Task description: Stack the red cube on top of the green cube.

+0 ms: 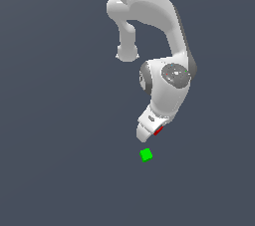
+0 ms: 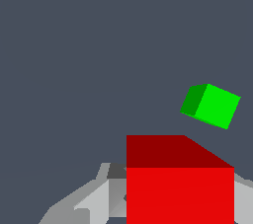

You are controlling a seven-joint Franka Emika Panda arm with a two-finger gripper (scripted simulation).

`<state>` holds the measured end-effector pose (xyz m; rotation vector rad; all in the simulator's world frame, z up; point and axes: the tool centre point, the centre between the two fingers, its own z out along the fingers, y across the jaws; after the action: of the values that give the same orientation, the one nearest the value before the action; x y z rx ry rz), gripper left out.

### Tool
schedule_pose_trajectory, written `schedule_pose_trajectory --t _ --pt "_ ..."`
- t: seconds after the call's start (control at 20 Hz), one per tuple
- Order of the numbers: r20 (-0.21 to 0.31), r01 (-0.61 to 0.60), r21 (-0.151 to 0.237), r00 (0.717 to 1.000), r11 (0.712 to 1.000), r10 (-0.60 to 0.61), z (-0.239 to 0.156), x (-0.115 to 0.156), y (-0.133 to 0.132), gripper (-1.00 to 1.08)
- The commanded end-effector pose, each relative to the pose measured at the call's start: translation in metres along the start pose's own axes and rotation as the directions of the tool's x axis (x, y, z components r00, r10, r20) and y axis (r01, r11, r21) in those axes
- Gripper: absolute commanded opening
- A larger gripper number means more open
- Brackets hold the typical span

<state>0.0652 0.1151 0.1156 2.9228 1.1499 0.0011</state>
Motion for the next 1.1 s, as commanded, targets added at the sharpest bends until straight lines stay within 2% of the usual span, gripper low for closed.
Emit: schedule_pose_trajectory --t 0.0,0.5,1.05 --pt "0.000 0.000 0.001 1.000 1.000 0.000 -0.004 0.000 0.000 -1.00" --pt "0.000 0.000 0.000 1.000 1.000 0.000 0.003 0.004 0.009 -1.00" --pt "0.000 0.000 0.000 1.000 1.000 0.000 0.029 0.019 0.046 -1.00"
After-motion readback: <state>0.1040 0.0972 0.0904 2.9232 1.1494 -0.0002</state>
